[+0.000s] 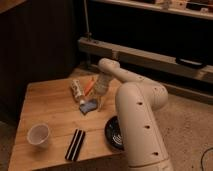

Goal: Place the white sponge in the ceramic cup

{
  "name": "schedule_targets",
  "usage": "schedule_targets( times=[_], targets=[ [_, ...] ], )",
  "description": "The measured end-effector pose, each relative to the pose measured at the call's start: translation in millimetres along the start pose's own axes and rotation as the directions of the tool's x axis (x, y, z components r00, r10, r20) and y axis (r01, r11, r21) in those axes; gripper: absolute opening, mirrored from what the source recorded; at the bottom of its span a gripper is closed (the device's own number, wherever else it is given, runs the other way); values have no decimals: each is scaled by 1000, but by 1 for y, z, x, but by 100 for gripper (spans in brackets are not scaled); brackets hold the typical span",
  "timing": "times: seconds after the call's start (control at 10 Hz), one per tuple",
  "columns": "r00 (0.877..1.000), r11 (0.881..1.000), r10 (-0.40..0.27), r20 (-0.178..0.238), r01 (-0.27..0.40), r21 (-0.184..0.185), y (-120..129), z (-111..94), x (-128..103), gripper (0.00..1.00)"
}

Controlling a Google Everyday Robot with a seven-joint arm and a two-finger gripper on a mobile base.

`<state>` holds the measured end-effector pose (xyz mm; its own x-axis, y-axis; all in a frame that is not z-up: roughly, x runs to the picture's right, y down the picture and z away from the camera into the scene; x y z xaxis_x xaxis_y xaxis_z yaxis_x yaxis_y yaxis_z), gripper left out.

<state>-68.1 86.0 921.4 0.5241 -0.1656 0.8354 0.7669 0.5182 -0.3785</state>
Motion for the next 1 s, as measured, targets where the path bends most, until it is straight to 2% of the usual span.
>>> schedule_targets(
  times=[0.2, 0.4, 0.6, 0.7, 0.9, 1.0],
  targets=[
    [1000, 1000, -7, 5, 7, -10, 0, 1, 1, 16],
    [1000, 1000, -11, 9, 11, -22, 1, 1, 4, 0],
    [1000, 1000, -10, 11, 10, -21, 3, -2, 8, 0],
    [1000, 1000, -3, 7, 4, -8, 8, -13, 16, 0],
    [1000, 999, 26, 5, -26, 28, 23, -42, 37, 0],
    [999, 997, 48, 0, -47, 54, 38, -66, 52, 0]
  ],
)
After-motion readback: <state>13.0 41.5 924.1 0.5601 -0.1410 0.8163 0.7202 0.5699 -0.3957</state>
